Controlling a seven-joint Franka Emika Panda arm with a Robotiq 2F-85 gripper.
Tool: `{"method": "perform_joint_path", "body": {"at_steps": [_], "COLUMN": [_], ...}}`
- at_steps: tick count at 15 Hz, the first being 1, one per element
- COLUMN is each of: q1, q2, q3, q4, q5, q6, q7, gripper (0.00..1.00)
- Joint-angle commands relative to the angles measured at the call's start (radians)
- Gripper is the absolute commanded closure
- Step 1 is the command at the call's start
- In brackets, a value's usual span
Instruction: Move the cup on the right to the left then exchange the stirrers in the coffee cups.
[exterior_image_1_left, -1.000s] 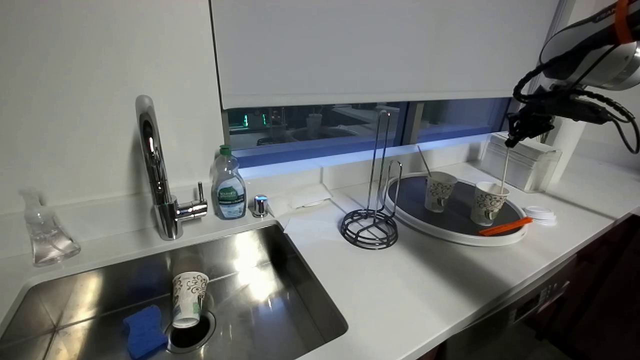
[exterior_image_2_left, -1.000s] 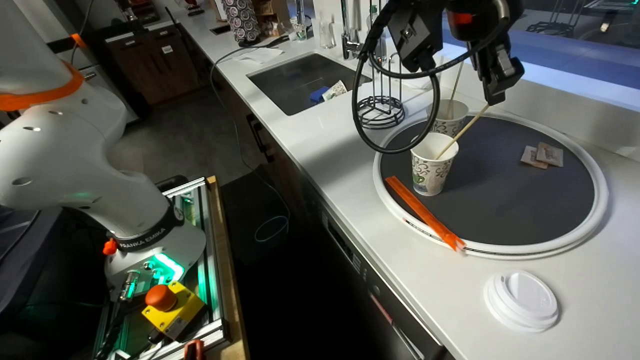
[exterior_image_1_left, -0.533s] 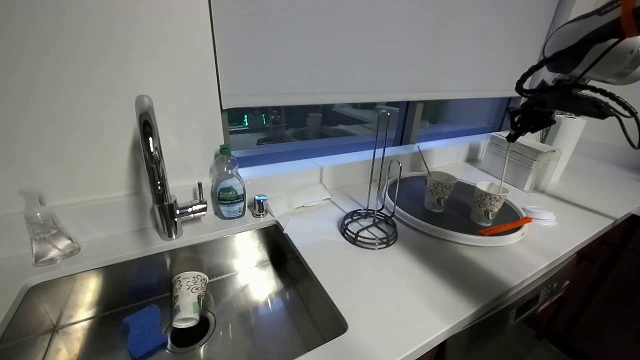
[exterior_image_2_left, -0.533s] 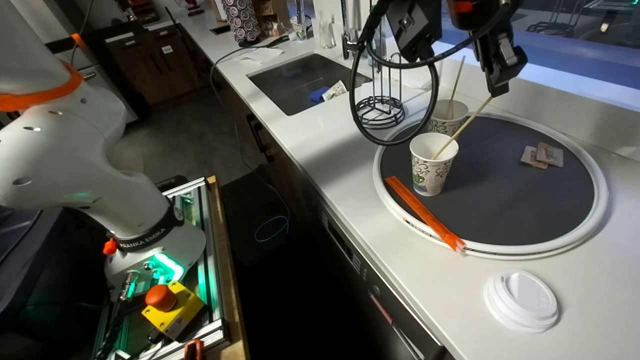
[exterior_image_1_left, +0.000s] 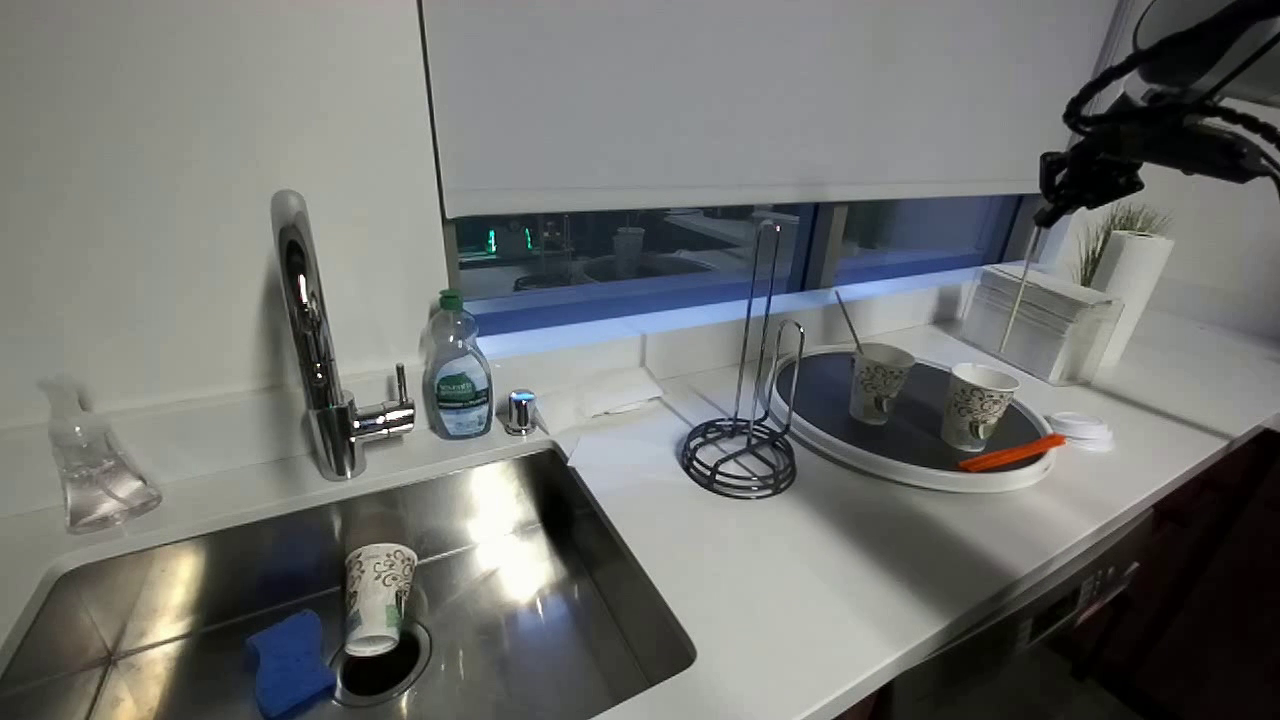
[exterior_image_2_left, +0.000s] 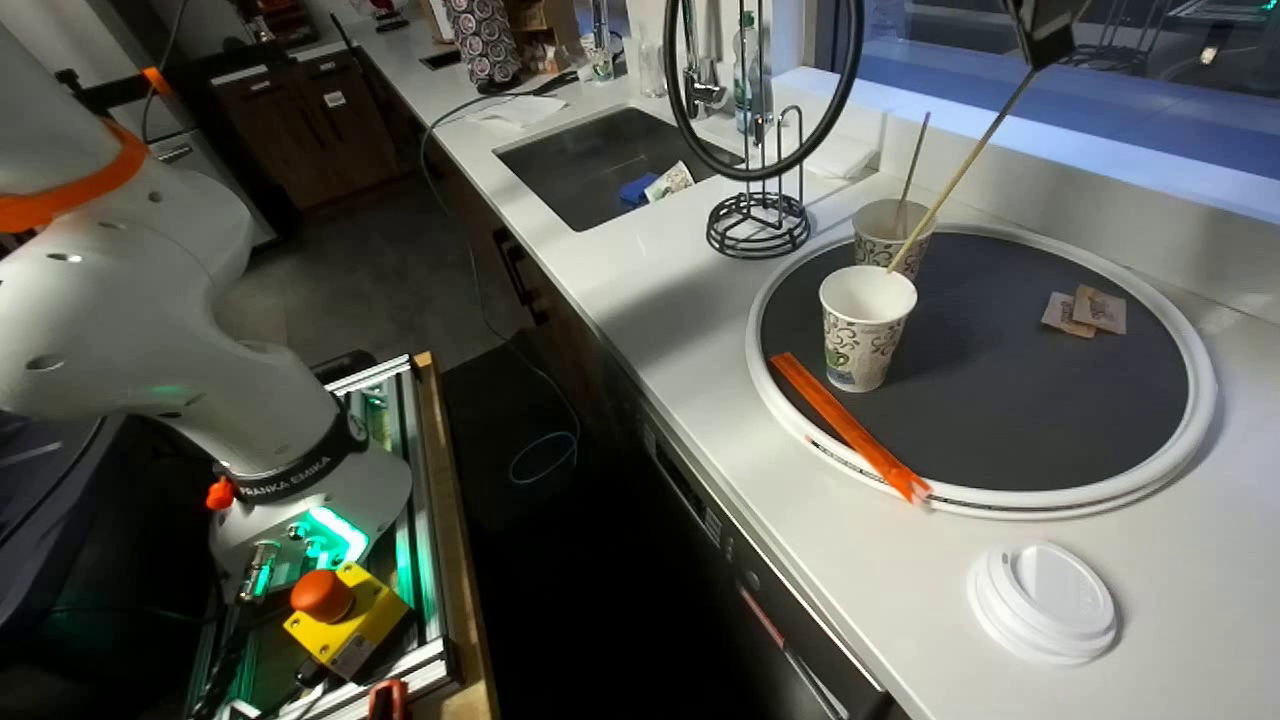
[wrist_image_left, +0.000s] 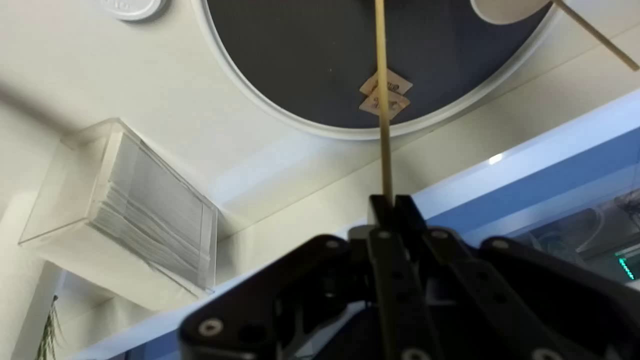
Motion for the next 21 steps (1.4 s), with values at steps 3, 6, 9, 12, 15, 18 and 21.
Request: {"method": "perform_joint_path", "body": {"at_steps": [3, 6, 9, 12, 15, 18, 21], "q1": [0.032, 0.059, 0.08, 0.101, 0.112, 0.119, 0.129], "q2": [-0.061, -0.05, -0.021, 0.012, 0.051, 0.088, 0.124], "q3": [-0.002, 0.015, 0.034, 0.052, 0.064, 0.068, 0.066], "q4": [-0.022, -0.033, -0.039, -0.047, -0.05, -0.051, -0.053], "q5": [0.003, 0.019, 0.004, 0.001, -0.035, -0.08, -0.123], "q6": [0.102, 0.185, 0.24, 0.271, 0.292, 0.299, 0.319], "q7": [0.067, 0.098, 0.143, 0.16, 0.178, 0.202, 0.226], "gripper": [0.98, 0.98, 0.98, 0.98, 0.98, 0.98, 0.98]}}
